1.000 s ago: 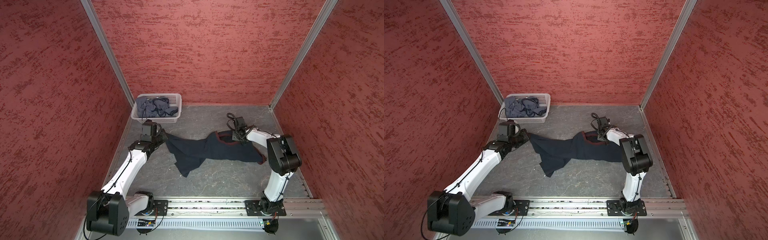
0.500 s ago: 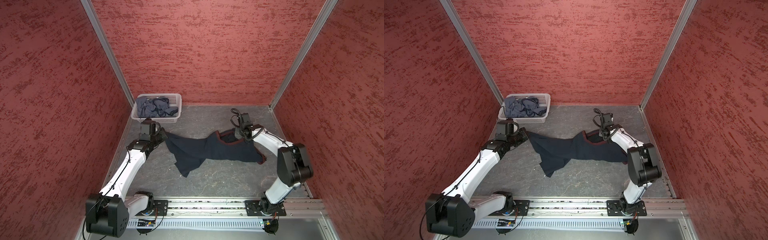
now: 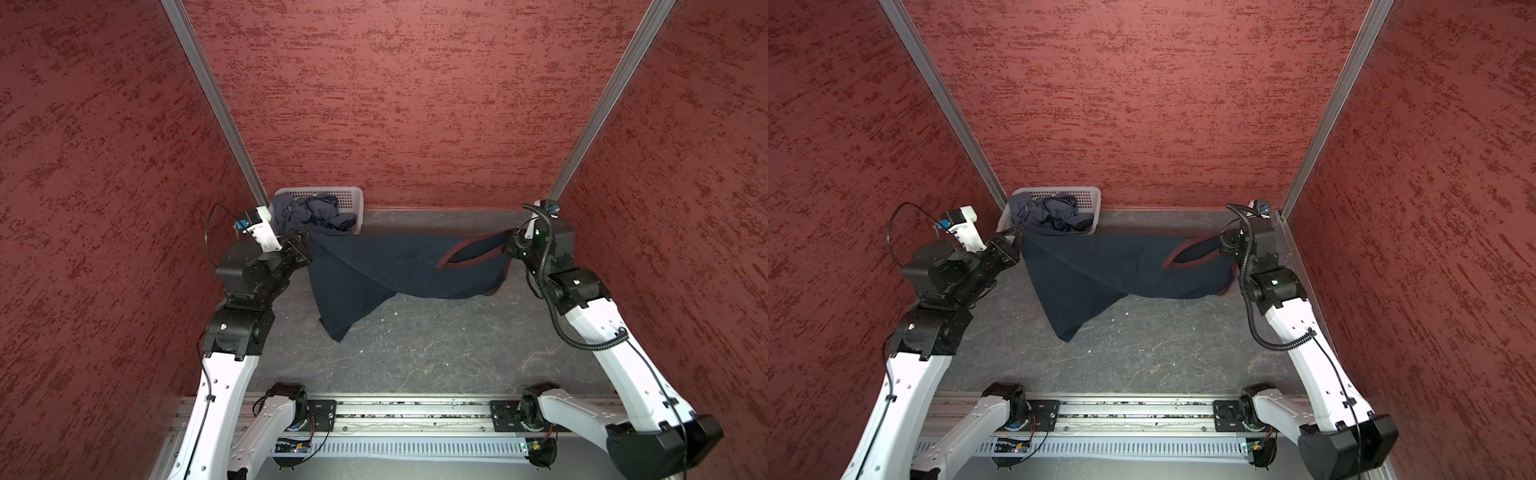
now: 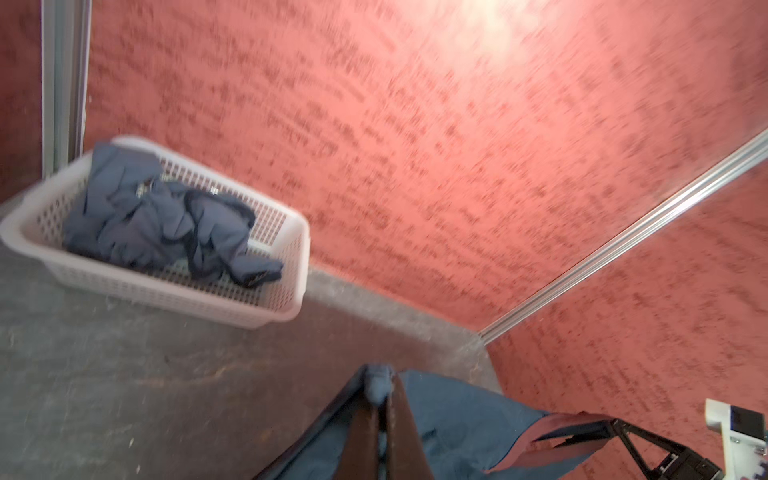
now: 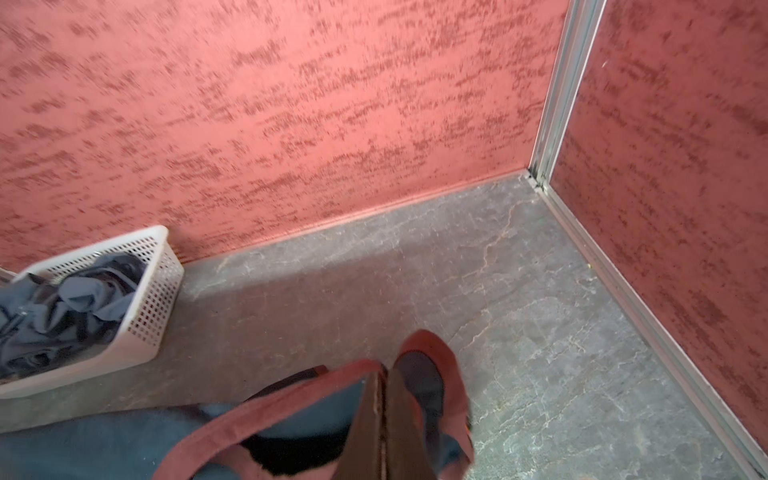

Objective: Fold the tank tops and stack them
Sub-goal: 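Lift the tank top with both grippers, pull it taut, and lay it flat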

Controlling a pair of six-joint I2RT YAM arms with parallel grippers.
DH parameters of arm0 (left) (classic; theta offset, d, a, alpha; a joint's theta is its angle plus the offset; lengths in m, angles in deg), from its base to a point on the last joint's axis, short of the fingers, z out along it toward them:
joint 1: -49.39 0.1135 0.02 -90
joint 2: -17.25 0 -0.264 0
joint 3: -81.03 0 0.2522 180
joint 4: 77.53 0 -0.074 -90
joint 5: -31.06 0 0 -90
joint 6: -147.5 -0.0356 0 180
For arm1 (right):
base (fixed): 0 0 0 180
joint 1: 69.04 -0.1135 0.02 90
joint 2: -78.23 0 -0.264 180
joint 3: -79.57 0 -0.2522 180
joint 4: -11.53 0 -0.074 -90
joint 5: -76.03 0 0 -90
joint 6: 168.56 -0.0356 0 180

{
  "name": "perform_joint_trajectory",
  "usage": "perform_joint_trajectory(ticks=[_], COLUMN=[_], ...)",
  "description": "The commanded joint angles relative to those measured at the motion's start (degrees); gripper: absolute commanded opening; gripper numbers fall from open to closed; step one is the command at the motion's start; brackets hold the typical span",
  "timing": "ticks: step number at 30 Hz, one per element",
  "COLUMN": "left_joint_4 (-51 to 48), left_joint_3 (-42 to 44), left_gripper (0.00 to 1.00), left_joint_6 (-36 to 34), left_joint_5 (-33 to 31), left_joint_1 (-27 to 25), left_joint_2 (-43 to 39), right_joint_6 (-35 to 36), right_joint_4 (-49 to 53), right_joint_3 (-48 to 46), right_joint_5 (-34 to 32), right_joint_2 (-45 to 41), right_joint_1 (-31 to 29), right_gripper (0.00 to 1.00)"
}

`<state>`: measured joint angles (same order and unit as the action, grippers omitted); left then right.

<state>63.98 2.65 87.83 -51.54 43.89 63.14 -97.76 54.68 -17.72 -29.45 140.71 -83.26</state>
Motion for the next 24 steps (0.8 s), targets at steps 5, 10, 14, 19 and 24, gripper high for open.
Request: perform_joint_trajectory(ticks=[5,10,14,19,24], left_joint_4=[-2.1,-2.3,-1.6,0.0,0.8], left_joint_3=[5.9,11.8,14.4,15.4,15.9], left_gripper=[0.0,0.0,0.0,0.0,0.0], left_joint_6=[0.0,1.1,1.8,2.4,2.5], left_joint_5=[0.2,1.1,2.1,3.6,3.6], left_joint_1=[0.6,1.3,2.3,3.3,3.5], left_joint_2=[3.5,6.4,8.7,9.5,9.9], right_joint_6=[-3.8,-6.4,-7.0,-7.6,-8.7], right_joint_4=[0.3,-5.5,-5.5,-2.5,2.5], right_joint_3=[-9.1,-17.4,-17.3,-16.6,-16.4], right_joint_5=[5.4,11.1,10.9,8.8,5.9], right_joint_2=[4.0,9.5,15.4,16.2,14.8], right_joint_1=[-0.4,-0.3,-0.2,-0.2,-0.5], right_gripper=[0.0,0.02,0.19,0.47,0.5])
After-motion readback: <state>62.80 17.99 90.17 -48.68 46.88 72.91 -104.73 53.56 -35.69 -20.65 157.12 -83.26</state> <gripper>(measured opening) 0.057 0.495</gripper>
